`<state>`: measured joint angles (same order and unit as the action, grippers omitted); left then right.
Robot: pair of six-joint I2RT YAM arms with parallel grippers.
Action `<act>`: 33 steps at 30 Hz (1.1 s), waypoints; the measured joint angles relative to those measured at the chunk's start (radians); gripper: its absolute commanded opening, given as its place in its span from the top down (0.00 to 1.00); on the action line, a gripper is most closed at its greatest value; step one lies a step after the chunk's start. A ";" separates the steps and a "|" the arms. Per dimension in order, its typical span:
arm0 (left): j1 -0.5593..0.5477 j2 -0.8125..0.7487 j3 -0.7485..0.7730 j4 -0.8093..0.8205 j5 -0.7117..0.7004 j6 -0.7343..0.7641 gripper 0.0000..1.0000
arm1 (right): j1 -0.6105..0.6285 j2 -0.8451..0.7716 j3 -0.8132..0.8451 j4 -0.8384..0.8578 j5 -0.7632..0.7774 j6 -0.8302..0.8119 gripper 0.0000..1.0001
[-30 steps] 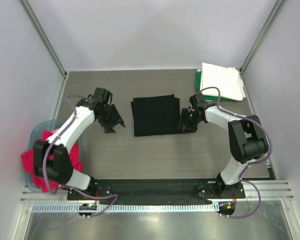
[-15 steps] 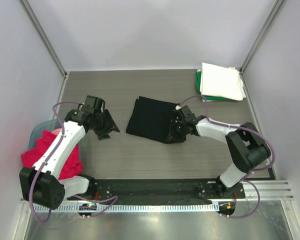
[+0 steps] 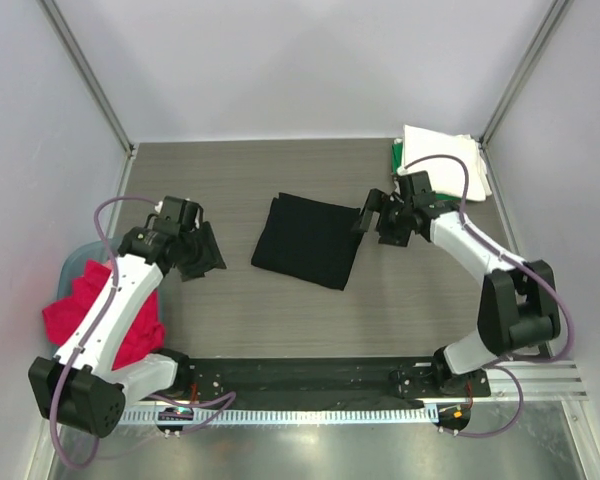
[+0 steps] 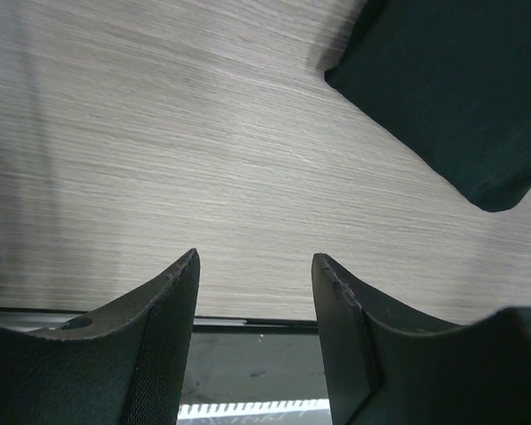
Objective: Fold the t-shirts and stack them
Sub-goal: Fold the tshirt, then neatly place the folded tshirt to the corner
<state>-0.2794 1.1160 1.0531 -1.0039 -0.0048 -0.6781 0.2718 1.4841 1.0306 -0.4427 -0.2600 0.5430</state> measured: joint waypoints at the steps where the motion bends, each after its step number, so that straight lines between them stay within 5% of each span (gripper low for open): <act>1: 0.000 -0.009 -0.006 0.006 -0.006 0.010 0.46 | -0.023 0.031 0.021 0.001 -0.006 -0.010 0.13; 12: 0.000 -0.130 -0.114 0.056 -0.087 0.074 0.45 | -0.119 0.433 0.276 0.028 -0.122 -0.070 0.19; 20: 0.000 -0.165 -0.116 0.089 -0.117 0.082 0.45 | -0.117 0.529 0.311 0.100 -0.198 -0.053 0.34; 23: 0.000 -0.161 -0.118 0.093 -0.123 0.084 0.45 | -0.117 0.547 0.311 0.132 -0.219 -0.047 0.48; 29: 0.000 -0.158 -0.122 0.097 -0.128 0.084 0.45 | -0.106 0.592 0.291 0.209 -0.283 -0.040 0.99; 33: 0.000 -0.159 -0.126 0.097 -0.132 0.083 0.46 | -0.101 0.597 0.288 0.229 -0.302 -0.045 0.99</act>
<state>-0.2790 0.9573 0.9268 -0.9070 -0.1364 -0.5949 0.1703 2.0815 1.3190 -0.2138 -0.5617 0.4976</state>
